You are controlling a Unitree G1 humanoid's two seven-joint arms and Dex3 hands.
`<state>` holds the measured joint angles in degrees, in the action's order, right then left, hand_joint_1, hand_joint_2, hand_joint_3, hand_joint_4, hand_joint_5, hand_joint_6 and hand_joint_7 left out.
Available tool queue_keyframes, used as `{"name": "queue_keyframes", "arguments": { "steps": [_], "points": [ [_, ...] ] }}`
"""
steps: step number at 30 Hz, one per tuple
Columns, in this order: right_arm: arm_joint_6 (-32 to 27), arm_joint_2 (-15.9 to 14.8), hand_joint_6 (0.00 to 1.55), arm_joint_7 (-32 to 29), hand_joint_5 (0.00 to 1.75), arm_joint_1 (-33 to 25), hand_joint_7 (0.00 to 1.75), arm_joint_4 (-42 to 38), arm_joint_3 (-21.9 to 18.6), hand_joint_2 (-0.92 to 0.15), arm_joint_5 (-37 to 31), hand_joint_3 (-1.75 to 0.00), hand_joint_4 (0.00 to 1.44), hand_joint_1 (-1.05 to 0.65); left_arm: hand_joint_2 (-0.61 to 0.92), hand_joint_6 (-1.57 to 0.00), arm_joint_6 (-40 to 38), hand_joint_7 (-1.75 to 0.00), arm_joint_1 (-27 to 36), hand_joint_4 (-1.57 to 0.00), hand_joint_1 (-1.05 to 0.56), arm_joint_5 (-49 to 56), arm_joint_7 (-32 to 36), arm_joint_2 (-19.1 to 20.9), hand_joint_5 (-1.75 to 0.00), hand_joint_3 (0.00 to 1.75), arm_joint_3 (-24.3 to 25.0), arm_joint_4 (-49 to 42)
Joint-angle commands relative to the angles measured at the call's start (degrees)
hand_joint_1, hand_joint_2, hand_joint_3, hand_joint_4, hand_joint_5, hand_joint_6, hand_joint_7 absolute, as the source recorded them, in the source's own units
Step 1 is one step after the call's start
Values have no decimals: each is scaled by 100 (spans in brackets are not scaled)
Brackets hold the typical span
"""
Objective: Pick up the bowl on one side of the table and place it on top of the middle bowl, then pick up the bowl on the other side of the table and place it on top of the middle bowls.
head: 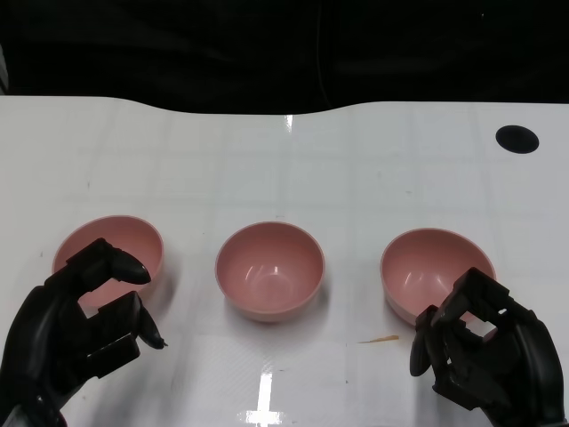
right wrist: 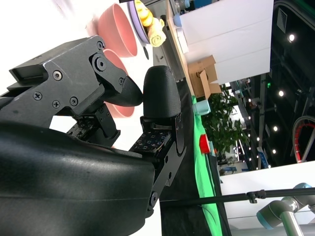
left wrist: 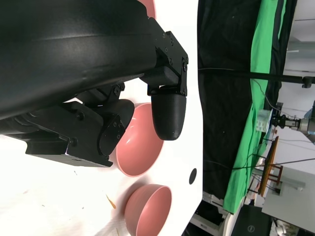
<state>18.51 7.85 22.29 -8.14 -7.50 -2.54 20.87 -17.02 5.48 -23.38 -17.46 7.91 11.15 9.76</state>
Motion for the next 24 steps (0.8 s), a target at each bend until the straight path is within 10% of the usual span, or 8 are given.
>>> {"name": "queue_keyframes", "arguments": {
  "steps": [1,24],
  "points": [
    [-19,-20,76,-22,175,-4,153,60,-36,-56,66,-118,93,-6,92,-45,74,-175,23,-66,26,-27,-69,70,-175,119,46,-26],
    [-73,-25,76,-25,175,-47,153,128,-15,-58,51,-118,92,-6,92,-44,125,-175,29,-67,26,-24,-119,66,-175,119,48,-55]
  ]
}}
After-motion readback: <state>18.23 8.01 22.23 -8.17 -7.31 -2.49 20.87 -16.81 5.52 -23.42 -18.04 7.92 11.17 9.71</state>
